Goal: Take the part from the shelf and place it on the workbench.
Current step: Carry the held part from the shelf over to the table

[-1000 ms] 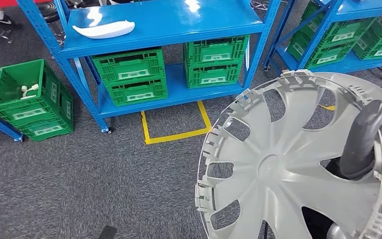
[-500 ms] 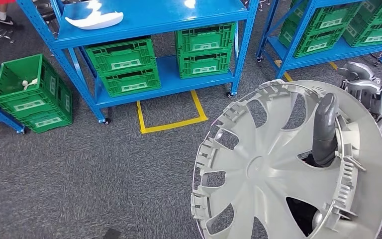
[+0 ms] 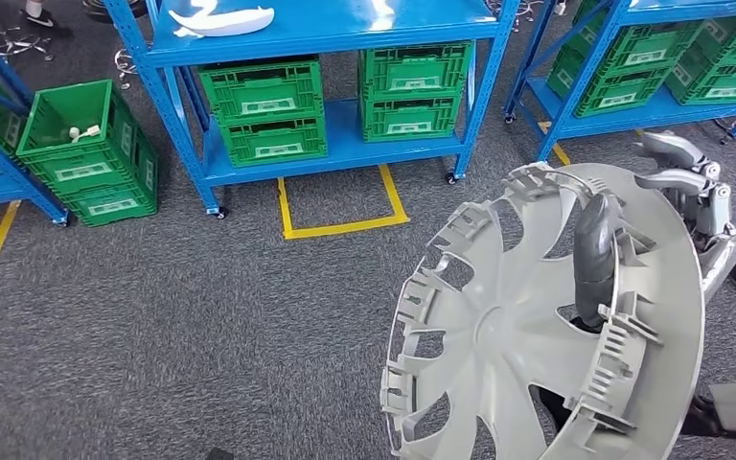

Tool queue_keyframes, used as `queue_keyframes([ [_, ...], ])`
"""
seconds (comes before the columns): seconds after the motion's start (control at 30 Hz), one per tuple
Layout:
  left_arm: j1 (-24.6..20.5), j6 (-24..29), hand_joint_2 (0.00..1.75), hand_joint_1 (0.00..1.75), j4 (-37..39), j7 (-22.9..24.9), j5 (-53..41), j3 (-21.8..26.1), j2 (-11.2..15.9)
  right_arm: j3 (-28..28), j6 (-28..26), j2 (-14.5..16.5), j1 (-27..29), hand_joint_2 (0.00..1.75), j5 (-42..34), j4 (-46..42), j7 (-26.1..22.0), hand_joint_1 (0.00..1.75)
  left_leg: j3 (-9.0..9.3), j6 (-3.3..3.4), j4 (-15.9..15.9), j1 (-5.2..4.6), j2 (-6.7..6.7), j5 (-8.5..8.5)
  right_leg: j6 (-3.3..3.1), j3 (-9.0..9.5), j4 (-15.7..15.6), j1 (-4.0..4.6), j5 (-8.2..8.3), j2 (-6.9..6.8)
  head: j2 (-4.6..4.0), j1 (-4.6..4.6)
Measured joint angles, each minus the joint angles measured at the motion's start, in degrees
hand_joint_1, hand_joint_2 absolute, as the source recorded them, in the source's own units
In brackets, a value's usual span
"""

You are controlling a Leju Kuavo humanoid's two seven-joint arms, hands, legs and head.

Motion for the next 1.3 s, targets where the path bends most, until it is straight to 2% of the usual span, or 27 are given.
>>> queue_keyframes([
  [0.03, 0.3, 0.0, 1.75, 0.0, 0.0, -0.1, 0.0, 0.0, 0.0, 0.1, 0.0, 0.1, 0.2, 1.75, 0.5, 0.1, 0.0, 1.75, -0.48, -0.1, 0.2, -0.04, -0.36, 0.24, -0.23, 2.2, -2.8, 0.02, 1.21, 0.34, 0.0, 0.19],
  [0.1, 0.5, 0.0, 1.75, 0.0, 0.0, -0.1, -0.1, 0.0, 0.0, 0.3, 0.0, 0.3, 0.7, 1.75, 1.2, 0.1, -0.2, 1.75, -1.24, -0.36, 0.7, -0.1, -1.15, 0.57, -1.14, 7.66, -11.1, -0.02, 3.88, 2.52, 0.0, 0.45],
  [0.13, 0.5, 0.0, 1.75, 0.0, 0.0, -0.1, -0.2, 0.0, 0.0, 0.5, 0.0, 0.5, 0.9, 1.75, 1.4, 0.0, -0.4, 1.75, -1.65, -0.58, 0.9, -0.09, -1.58, 0.74, -1.56, 9.52, -14.3, -0.05, 4.58, 3.54, 0.0, 0.48],
  [0.17, 0.5, 0.0, 1.75, 0.0, 0.0, -0.1, -0.3, 0.0, -0.1, 0.6, 0.0, 0.6, 1.2, 1.75, 1.5, 0.0, -0.6, 1.75, -2.11, -0.88, 1.1, -0.02, -2.07, 0.98, -1.92, 10.44, -16.1, -0.06, 4.69, 4.12, 0.0, 0.54],
  [0.23, 0.6, -0.2, 1.75, 0.0, 0.0, -0.1, -0.4, 0.0, 0.0, 0.9, 0.0, 0.8, 1.5, 1.75, 1.4, -0.1, -1.0, 1.75, -3.03, -1.63, 1.4, 0.01, -3.25, 1.57, -2.28, 10.51, -17.1, -0.07, 4.61, 3.2, 0.0, 0.57],
  [0.27, 0.7, -0.3, 1.75, 0.0, 0.0, -0.1, -0.4, 0.0, 0.0, 0.9, 0.0, 0.9, 1.6, 1.75, 1.3, -0.1, -1.2, 1.75, -3.42, -1.94, 1.6, -0.08, -3.26, 1.54, -2.43, 10.46, -17.4, -0.18, 4.76, 2.35, 0.0, 0.67],
  [0.3, 0.8, -0.3, 1.75, 0.0, 0.0, 0.0, -0.4, 0.0, 0.1, 1.0, 0.0, 1.0, 1.7, 1.75, 1.0, -0.1, -1.4, 1.75, -4.01, -2.27, 2.4, -0.17, -2.52, 0.91, -2.59, 10.41, -17.8, -0.32, 5.01, 1.55, 0.0, 0.5],
  [0.37, 0.8, -0.3, 1.75, 0.0, 0.0, 0.1, -0.6, 0.0, 0.2, 1.1, 0.0, 1.3, 1.7, 1.75, 0.4, 0.0, -1.8, 1.75, -6.47, -3.06, 7.4, 0.08, -0.13, -2.37, -2.81, 10.21, -18.2, -0.52, 5.44, -0.16, 0.0, -0.09],
  [0.43, 0.8, -0.3, 1.75, 0.0, 0.0, 0.3, -0.9, 0.0, 0.3, 1.2, 0.0, 1.5, 1.8, 1.75, -0.4, 0.0, -2.2, 1.75, -10.03, -3.98, 15.2, 0.76, 0.88, -6.02, -2.87, 9.77, -18.0, -0.49, 5.56, -1.78, 0.0, -0.66],
  [0.47, 0.9, -0.3, 1.75, 0.0, 0.0, 0.4, -1.1, -0.1, 0.3, 1.2, 0.0, 1.6, 1.8, 1.75, -0.7, 0.1, -2.3, 1.75, -11.04, -4.33, 17.6, 1.08, 0.95, -6.65, -2.83, 9.55, -17.8, -0.48, 5.59, -2.56, 0.0, -0.77],
  [0.5, 1.0, -0.3, 1.75, 0.0, 0.0, 0.4, -1.2, -0.1, 0.3, 1.2, 0.0, 1.6, 1.8, 1.75, -0.9, 0.1, -2.4, 1.75, -10.97, -4.61, 17.9, 1.33, 1.1, -6.18, -2.77, 9.36, -17.6, -0.49, 5.59, -3.3, 0.0, -0.86],
  [0.53, 1.0, -0.3, 1.75, 0.0, 0.0, 0.4, -1.2, -0.1, 0.3, 1.2, 0.0, 1.6, 1.8, 1.75, -1.0, 0.1, -2.5, 1.75, -9.65, -4.82, 15.8, 1.54, 1.51, -4.67, -2.68, 9.23, -17.4, -0.51, 5.55, -3.98, 0.0, -0.92],
  [0.6, 1.0, -0.3, 1.75, 0.0, 0.0, 0.5, -1.3, -0.1, 0.4, 1.2, 0.0, 1.7, 1.7, 1.75, -1.0, 0.1, -2.5, 1.75, -5.11, -4.87, 7.8, 1.59, 4.31, -1.19, -2.27, 9.12, -16.9, -0.45, 5.37, -5.19, 0.0, -1.05],
  [0.67, 1.0, -0.3, 1.75, 0.0, 0.0, 0.5, -1.4, -0.1, 0.4, 1.3, 0.0, 1.9, 1.5, 1.75, -1.0, 0.1, -2.7, 1.75, -2.73, -4.02, 2.8, 1.25, 6.66, 0.27, -1.63, 9.05, -16.5, -0.23, 5.28, -6.12, 0.0, -1.08],
  [0.7, 1.0, -0.3, 1.75, 0.0, 0.0, 0.5, -1.5, -0.1, 0.4, 1.3, 0.0, 1.9, 1.4, 1.75, -1.0, 0.1, -2.8, 1.75, -2.85, -3.42, 2.4, 1.0, 6.72, 0.16, -1.31, 9.03, -16.4, -0.15, 5.34, -6.55, 0.0, -1.02],
  [0.77, 1.2, -0.3, 1.75, 0.0, 0.0, 0.5, -1.7, -0.1, 0.5, 1.4, 0.0, 2.0, 1.3, 1.75, -1.0, 0.1, -3.2, 1.75, -3.23, -2.28, 2.3, 0.95, 5.42, 0.68, -0.62, 8.99, -16.4, -0.33, 5.32, -7.12, 0.0, -0.88],
  [0.83, 1.2, -0.4, 1.75, 0.0, 0.0, 0.5, -1.9, -0.1, 0.5, 1.5, 0.0, 2.1, 1.2, 1.75, -0.8, 0.0, -3.7, 1.75, -3.52, -1.28, 2.1, 1.04, 3.97, 1.3, 0.02, 8.13, -14.3, -0.58, 3.32, -4.75, 0.0, -0.6],
  [0.9, 1.2, -0.6, 1.75, 0.0, 0.0, 0.6, -2.2, -0.1, 0.5, 1.6, 0.0, 2.1, 1.2, 1.75, -0.6, 0.0, -4.3, 1.75, -3.93, -0.58, 2.0, 0.94, 2.46, 1.81, 0.16, 5.53, -7.4, -0.63, -0.96, -1.27, 0.0, 0.08],
  [0.93, 1.2, -0.8, 1.75, 0.0, 0.0, 0.7, -2.3, -0.1, 0.6, 1.7, 0.0, 2.2, 1.2, 1.75, -0.6, -0.1, -4.6, 1.75, -4.13, -0.37, 2.1, 0.78, 1.66, 1.99, 0.05, 3.97, -3.4, -0.6, -2.85, -0.5, 0.0, 0.42],
  [0.97, 1.2, -1.0, 1.75, 0.0, 0.0, 0.8, -2.5, -0.1, 0.6, 1.8, 0.0, 2.2, 1.1, 1.75, -0.7, -0.1, -4.7, 1.75, -4.28, -0.23, 2.1, 0.6, 0.8, 2.15, -0.12, 2.81, -0.4, -0.55, -3.88, -0.17, 0.0, 0.67],
  [1.0, 1.3, -1.1, 1.75, 0.0, 0.0, 0.9, -2.7, -0.2, 0.6, 1.9, 0.0, 2.2, 1.0, 1.75, -1.0, 0.0, -4.9, 1.75, -4.36, -0.19, 2.1, 0.41, -0.12, 2.28, -0.38, 2.54, 0.6, -0.49, -3.66, -0.03, 0.0, 0.84],
  [1.03, 1.3, -1.2, 1.75, 0.0, 0.0, 0.9, -2.8, -0.2, 0.6, 2.1, 0.0, 2.2, 0.9, 1.75, -1.3, 0.0, -5.0, 1.75, -4.37, -0.18, 2.1, 0.24, -1.05, 2.38, -0.71, 3.27, -0.8, -0.42, -2.27, 0.19, 0.0, 0.95],
  [1.07, 1.3, -1.2, 1.75, 0.0, 0.0, 1.0, -2.9, -0.2, 0.6, 2.3, 0.0, 2.2, 0.7, 1.75, -1.5, -0.1, -5.2, 1.75, -4.31, -0.21, 2.1, 0.09, -1.98, 2.46, -1.13, 4.91, -4.3, -0.34, 0.02, 0.75, 0.0, 1.03],
  [1.13, 1.3, -1.2, 1.75, 0.0, 0.0, 1.0, -3.0, -0.3, 0.6, 2.5, 0.0, 2.2, 0.3, 1.75, -1.8, -0.1, -5.4, 1.75, -4.43, -0.43, 2.2, -0.02, -3.59, 2.62, -2.0, 8.45, -12.1, -0.32, 3.66, 3.35, 0.0, 0.93],
  [1.2, 1.2, -1.2, 1.75, 0.0, 0.0, 1.0, -3.0, -0.5, 0.6, 2.7, 0.0, 2.2, 0.1, 1.75, -1.9, -0.2, -5.5, 1.75, -5.21, -1.01, 2.4, 0.15, -4.94, 3.0, -2.39, 9.85, -15.7, -0.31, 4.42, 4.83, 0.0, 0.9],
  [1.27, 1.3, -1.3, 1.75, 0.0, 0.0, 1.1, -3.1, -0.6, 0.8, 2.9, 0.0, 2.3, -0.2, 1.75, -1.9, -0.2, -5.5, 1.75, -6.0, -1.67, 2.6, 0.23, -5.84, 3.35, -2.43, 9.88, -16.5, -0.44, 4.43, 3.63, 0.0, 1.03],
  [1.3, 1.5, -1.3, 1.75, 0.0, 0.0, 1.1, -3.1, -0.7, 0.8, 3.0, 0.0, 2.4, -0.3, 1.75, -1.9, -0.2, -5.5, 1.75, -6.34, -1.97, 2.9, 0.06, -4.67, 3.07, -2.48, 9.95, -16.9, -0.61, 4.58, 2.91, 0.0, 0.97],
])
